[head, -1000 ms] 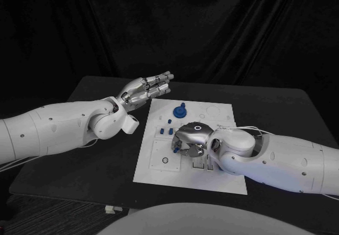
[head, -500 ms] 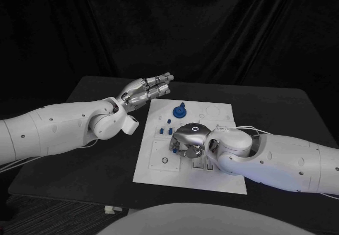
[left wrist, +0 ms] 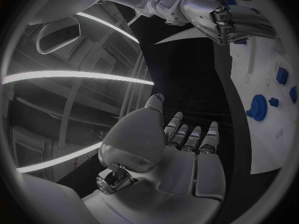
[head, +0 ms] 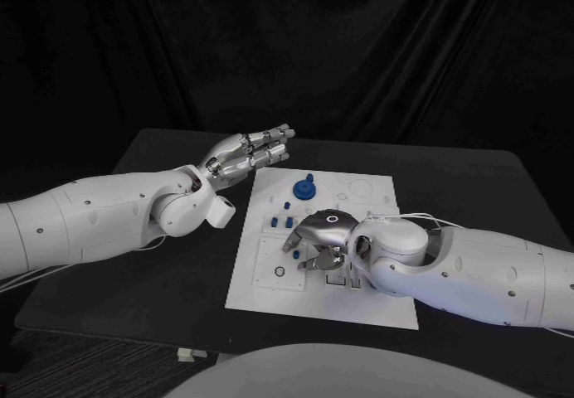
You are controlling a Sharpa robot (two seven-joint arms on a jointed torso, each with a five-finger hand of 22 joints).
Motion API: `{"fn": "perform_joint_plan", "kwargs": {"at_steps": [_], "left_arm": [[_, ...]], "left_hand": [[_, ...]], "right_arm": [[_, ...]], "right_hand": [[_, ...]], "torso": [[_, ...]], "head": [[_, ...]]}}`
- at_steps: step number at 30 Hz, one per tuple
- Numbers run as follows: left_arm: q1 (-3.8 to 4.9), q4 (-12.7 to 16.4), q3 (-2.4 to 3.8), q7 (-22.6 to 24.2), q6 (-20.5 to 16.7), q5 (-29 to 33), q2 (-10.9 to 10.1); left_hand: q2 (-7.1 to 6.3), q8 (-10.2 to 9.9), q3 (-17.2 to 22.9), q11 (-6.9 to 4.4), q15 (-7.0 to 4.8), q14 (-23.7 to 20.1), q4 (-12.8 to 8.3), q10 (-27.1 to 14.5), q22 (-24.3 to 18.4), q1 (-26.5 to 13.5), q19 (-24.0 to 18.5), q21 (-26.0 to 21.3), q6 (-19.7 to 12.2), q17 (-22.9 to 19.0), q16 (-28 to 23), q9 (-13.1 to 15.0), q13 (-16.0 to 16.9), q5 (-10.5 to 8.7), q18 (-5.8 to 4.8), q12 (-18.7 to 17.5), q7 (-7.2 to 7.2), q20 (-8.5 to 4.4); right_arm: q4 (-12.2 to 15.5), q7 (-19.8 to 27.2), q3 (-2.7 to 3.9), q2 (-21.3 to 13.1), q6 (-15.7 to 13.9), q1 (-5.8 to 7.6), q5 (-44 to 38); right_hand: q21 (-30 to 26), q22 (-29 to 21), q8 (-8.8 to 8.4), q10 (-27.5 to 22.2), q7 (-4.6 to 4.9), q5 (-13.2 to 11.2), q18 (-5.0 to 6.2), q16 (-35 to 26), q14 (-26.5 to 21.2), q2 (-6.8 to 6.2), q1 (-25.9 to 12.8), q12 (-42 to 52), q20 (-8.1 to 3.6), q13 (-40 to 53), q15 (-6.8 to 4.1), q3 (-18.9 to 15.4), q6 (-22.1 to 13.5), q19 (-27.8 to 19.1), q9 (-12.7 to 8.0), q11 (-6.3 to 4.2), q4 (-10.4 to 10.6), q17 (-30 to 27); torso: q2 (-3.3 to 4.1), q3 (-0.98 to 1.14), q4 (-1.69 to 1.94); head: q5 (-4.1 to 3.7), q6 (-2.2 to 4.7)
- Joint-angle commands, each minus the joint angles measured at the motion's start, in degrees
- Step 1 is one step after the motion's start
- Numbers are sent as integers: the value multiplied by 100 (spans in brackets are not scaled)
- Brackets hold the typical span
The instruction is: Assemble the parts on the task board
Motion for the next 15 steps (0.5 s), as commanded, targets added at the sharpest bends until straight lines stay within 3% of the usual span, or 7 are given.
{"fn": "perform_joint_plan", "kwargs": {"at_steps": [1,4,9,12,15], "left_arm": [[-9,13,6,44,69,41,-3],[-10,16,6,41,71,41,-10],[-11,38,6,38,63,41,-43],[-11,58,6,37,48,41,-77],[-11,70,5,38,25,42,-104]], "left_hand": [[61,39,16,52,33,-7,-29,-6,-4,-6,-46,-38,11,-1,-10,7,2,-7,-40,19,20,2],[63,43,20,56,37,-7,-34,-6,-1,-3,-43,-37,20,0,-9,8,2,-6,-40,19,23,2],[63,47,22,58,39,-6,-37,-5,-3,-1,-43,-37,30,0,-8,10,3,-5,-40,20,26,2],[63,48,23,58,39,-5,-37,-4,-3,-1,-43,-37,35,0,-8,10,3,-5,-39,22,26,2],[64,50,23,59,39,-7,-37,-3,-6,-2,-45,-38,40,-1,-10,11,4,-6,-39,24,27,2]], "right_arm": [[28,-229,0,-63,-178,-11,-40],[83,-191,1,-154,-488,14,-40],[296,-143,6,-430,-809,194,-40],[472,-156,9,-695,-750,443,-5],[637,-162,9,-992,-534,697,205]], "right_hand": [[-238,169,-1,-365,-83,-121,59,-58,-104,-36,-101,40,17,-1,15,-250,-211,-104,-1,21,142,-56],[-294,170,8,-549,-79,-129,60,-20,-119,-76,-36,169,35,18,26,-419,-351,-99,2,37,354,-40],[-236,200,62,-638,-42,-26,54,53,-96,24,93,373,36,46,32,-438,-206,-37,29,45,492,1],[26,265,116,-735,142,-31,8,162,1,19,64,493,65,10,80,-506,-33,124,40,143,632,65],[78,276,96,-722,135,-63,4,158,18,40,54,523,74,-9,84,-511,-38,170,27,146,688,46]], "torso": [[-3,0,-2],[-1,4,-4],[1,8,-11],[1,10,-20],[1,10,-19]], "head": [[10,-1],[12,-1],[15,-1],[44,-1],[27,-1]]}}
